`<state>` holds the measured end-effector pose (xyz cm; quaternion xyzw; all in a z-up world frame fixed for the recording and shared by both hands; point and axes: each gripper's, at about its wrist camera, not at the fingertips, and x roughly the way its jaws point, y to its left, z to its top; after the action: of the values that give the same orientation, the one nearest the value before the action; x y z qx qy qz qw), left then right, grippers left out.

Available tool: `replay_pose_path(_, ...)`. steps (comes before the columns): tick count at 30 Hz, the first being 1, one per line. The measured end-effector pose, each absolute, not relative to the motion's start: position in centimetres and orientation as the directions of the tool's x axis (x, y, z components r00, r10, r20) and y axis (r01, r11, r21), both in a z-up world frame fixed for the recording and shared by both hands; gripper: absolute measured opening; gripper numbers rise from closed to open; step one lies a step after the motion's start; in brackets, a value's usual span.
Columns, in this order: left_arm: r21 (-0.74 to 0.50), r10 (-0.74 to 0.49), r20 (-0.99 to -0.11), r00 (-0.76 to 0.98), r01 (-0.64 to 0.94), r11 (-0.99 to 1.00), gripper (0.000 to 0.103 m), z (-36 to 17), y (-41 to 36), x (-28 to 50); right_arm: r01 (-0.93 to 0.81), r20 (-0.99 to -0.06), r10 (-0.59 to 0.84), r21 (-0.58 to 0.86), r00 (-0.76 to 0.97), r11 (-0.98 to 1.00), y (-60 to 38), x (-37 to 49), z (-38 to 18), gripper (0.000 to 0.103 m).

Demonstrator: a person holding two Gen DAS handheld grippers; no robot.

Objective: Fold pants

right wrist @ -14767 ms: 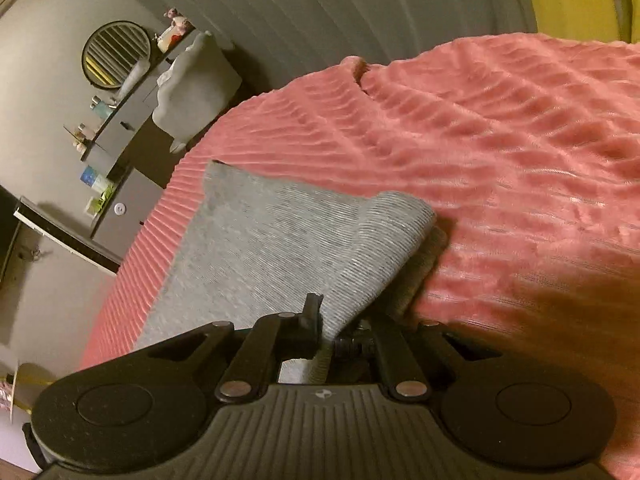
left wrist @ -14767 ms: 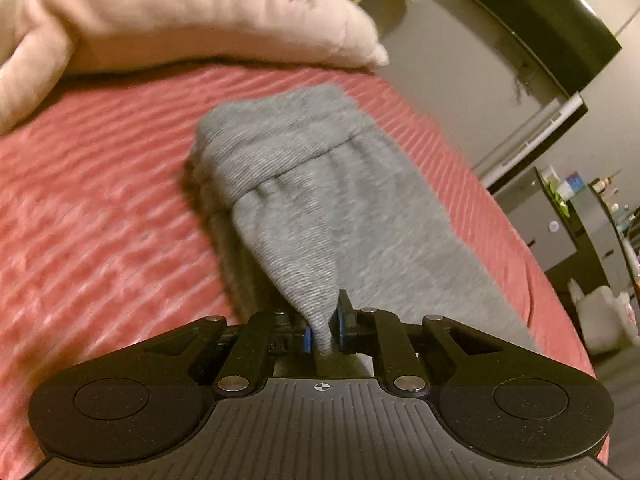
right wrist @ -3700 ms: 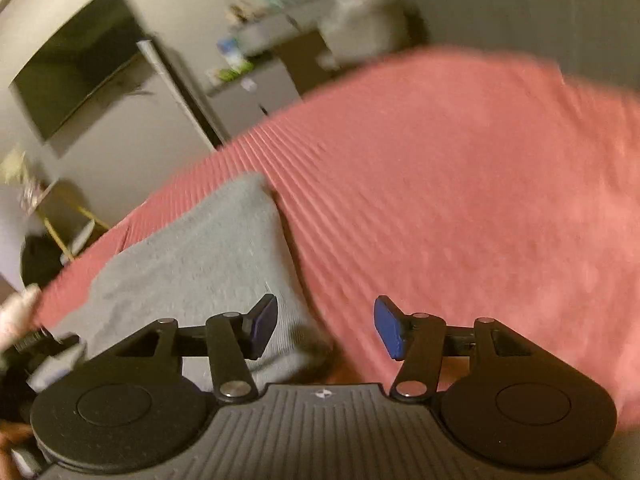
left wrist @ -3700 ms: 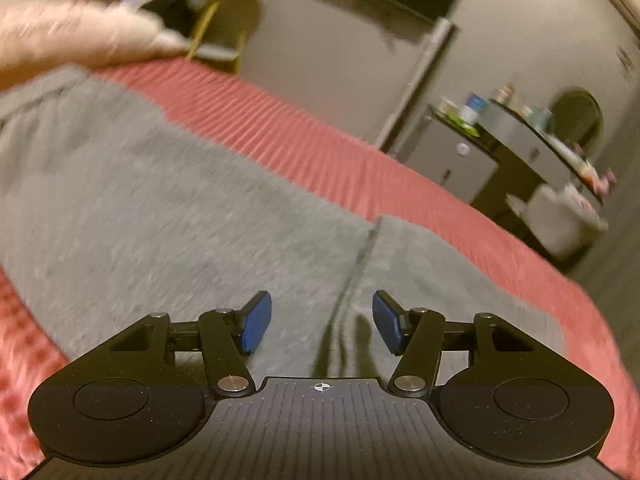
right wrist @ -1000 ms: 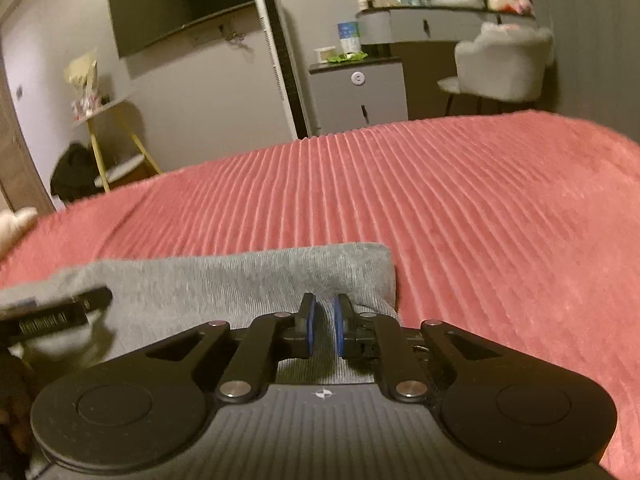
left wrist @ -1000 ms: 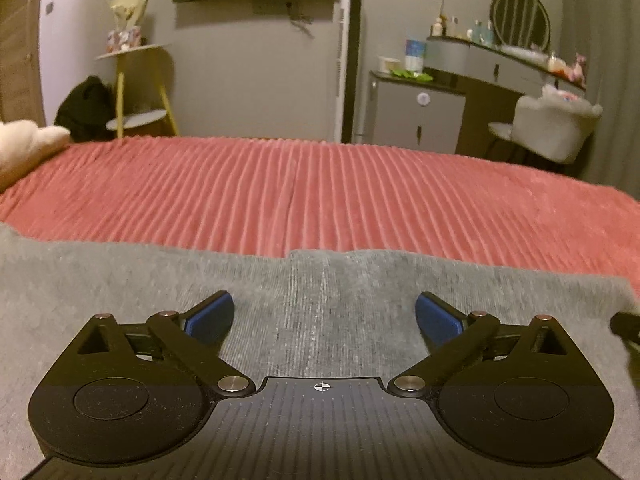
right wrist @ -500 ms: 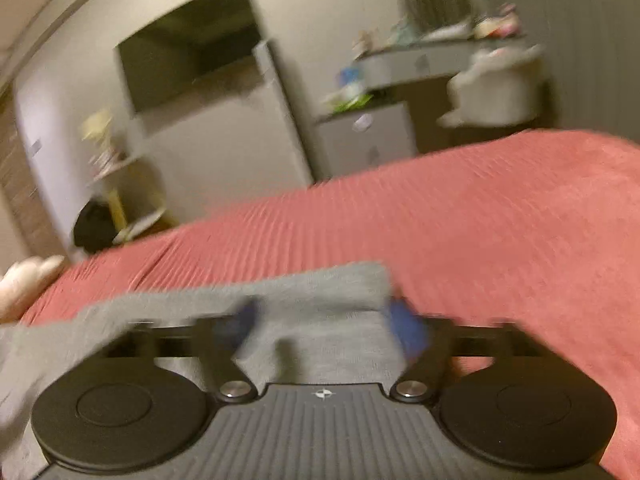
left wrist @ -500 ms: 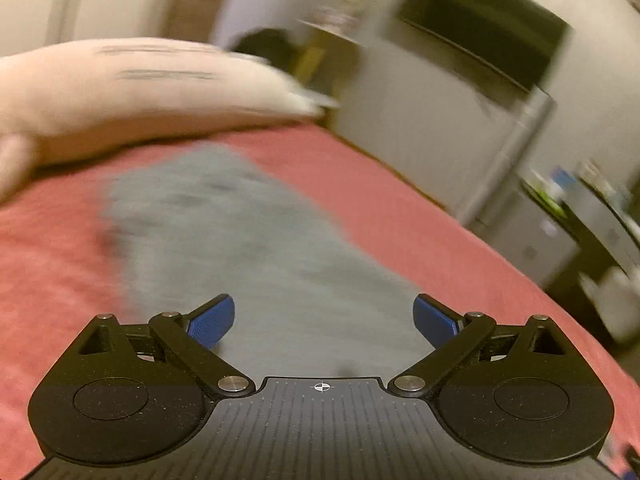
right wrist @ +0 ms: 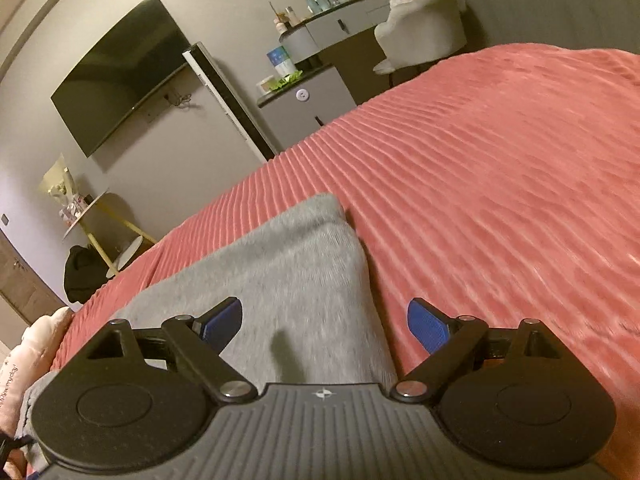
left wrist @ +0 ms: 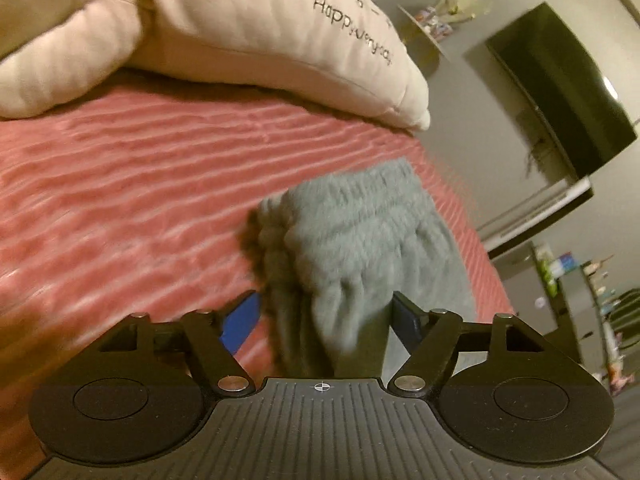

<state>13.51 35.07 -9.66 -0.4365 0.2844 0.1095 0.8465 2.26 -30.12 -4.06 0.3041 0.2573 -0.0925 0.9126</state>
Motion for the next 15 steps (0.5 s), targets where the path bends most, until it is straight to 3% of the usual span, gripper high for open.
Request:
replay_pose_path(5, -0.747, -0.088, -0.542, 0.836, -0.431, 0.507, 0.081, -10.5, 36.8, 14.6, 0.3, -0.536, -0.001, 0.47, 0.844, 0.83, -29.4, 3.1, -4.2, 0.092)
replay_pose_path(11, -0.633, 0.034, -0.552, 0.833, -0.445, 0.634, 0.053, -8.9, 34.6, 14.3, 0.298, -0.549, -0.026, 0.412, 0.835, 0.861, -29.1, 3.9, -4.2, 0.092)
replay_pose_path(15, -0.575, 0.083, -0.516, 0.852, -0.417, 0.704, 0.045, -6.5, 32.8, 14.0, 0.315, -0.544, -0.034, 0.433, 0.838, 0.845, -29.8, 3.6, -4.1, 0.092)
